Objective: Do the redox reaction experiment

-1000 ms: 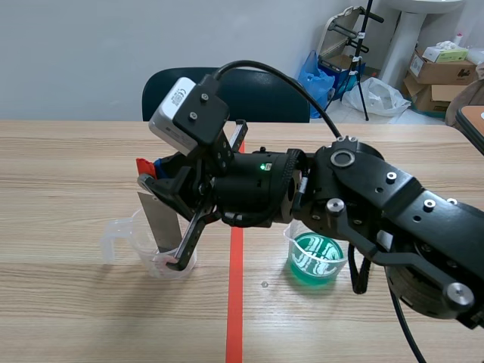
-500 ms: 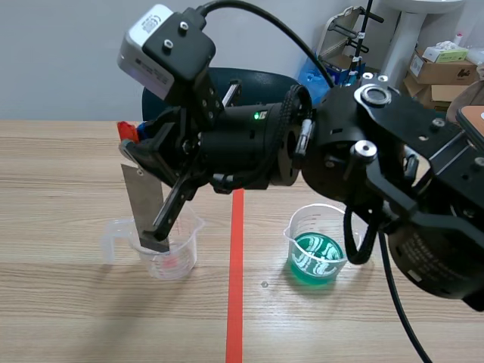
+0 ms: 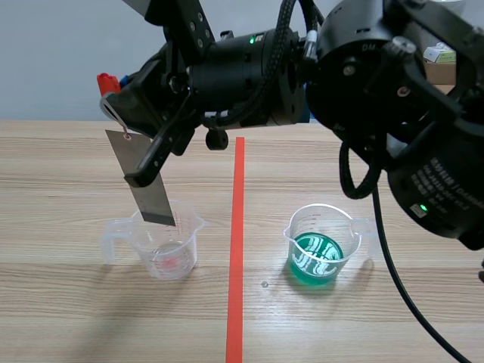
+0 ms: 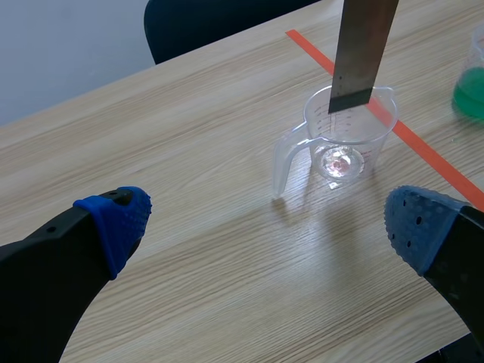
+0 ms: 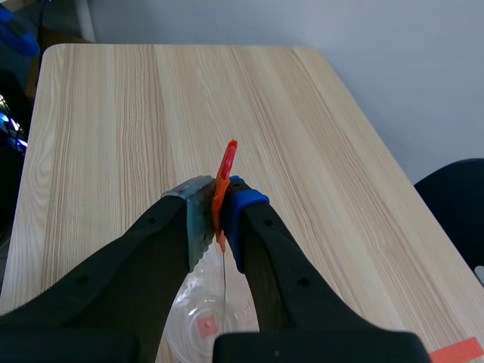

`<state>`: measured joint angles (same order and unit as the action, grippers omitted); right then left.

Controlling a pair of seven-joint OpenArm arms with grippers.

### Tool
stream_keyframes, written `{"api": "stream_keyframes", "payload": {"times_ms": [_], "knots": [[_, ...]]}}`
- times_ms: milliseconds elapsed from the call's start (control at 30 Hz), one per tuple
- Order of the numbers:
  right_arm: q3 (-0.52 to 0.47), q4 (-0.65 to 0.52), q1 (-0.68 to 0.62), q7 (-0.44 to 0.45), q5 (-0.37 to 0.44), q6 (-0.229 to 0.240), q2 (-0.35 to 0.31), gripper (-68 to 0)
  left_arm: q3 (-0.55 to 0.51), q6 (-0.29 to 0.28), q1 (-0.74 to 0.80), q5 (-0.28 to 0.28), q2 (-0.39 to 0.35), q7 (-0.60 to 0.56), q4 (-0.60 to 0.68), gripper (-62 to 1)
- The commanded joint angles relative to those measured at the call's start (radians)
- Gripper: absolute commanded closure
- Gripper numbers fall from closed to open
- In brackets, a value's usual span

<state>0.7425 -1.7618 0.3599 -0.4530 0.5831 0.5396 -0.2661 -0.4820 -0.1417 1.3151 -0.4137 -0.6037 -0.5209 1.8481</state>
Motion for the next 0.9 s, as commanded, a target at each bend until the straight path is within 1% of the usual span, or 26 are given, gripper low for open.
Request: {"api": "stream_keyframes", "payload": {"times_ms": [0,33,67,133,200,300,467,633,733,800,867], "knots": [[-0.005,-0.034,0.026,-0.003,0.019,-0.01,0.0,-0.6,0.005,0.0,0.002,-0.01,0.007,-0.014,0.01,-62.3],[-0.005,-0.046,0.028,-0.019,0.025,-0.028,0.0,-0.6,0.005,0.0,0.002,-0.01,0.007,-0.014,0.01,-62.3],[-0.005,-0.056,0.031,-0.035,0.03,-0.035,0.0,-0.7,0.005,0.0,0.002,-0.01,0.007,-0.014,0.01,-62.3],[-0.005,-0.076,0.04,-0.068,0.047,-0.035,0.0,-0.6,0.005,0.0,0.002,-0.01,0.007,-0.014,0.01,-62.3],[-0.005,-0.093,0.049,-0.089,0.061,-0.049,0.0,-0.6,0.005,0.0,0.002,-0.01,0.007,-0.014,0.01,-62.3],[-0.013,-0.114,0.062,-0.093,0.067,-0.065,0.001,-0.6,0.005,0.0,0.002,-0.01,0.007,-0.014,0.01,-62.3],[-0.028,-0.129,0.095,-0.129,0.145,-0.069,0.002,-0.7,0.005,0.0,0.002,-0.01,0.007,-0.014,0.01,-62.3],[-0.028,-0.129,0.118,-0.148,0.147,-0.072,0.012,-0.7,0.005,0.0,0.002,-0.01,0.007,-0.014,0.01,-62.3],[-0.028,-0.129,0.13,-0.163,0.175,-0.072,0.012,-0.7,0.005,0.0,0.002,-0.01,0.007,-0.014,0.01,-62.3],[-0.028,-0.129,0.14,-0.175,0.19,-0.085,0.012,-0.6,0.005,0.0,0.002,-0.01,0.007,-0.014,0.01,-62.3],[-0.028,-0.129,0.148,-0.191,0.207,-0.109,0.012,-0.6,0.005,0.0,0.002,-0.01,0.007,-0.014,0.01,-62.3]]}}
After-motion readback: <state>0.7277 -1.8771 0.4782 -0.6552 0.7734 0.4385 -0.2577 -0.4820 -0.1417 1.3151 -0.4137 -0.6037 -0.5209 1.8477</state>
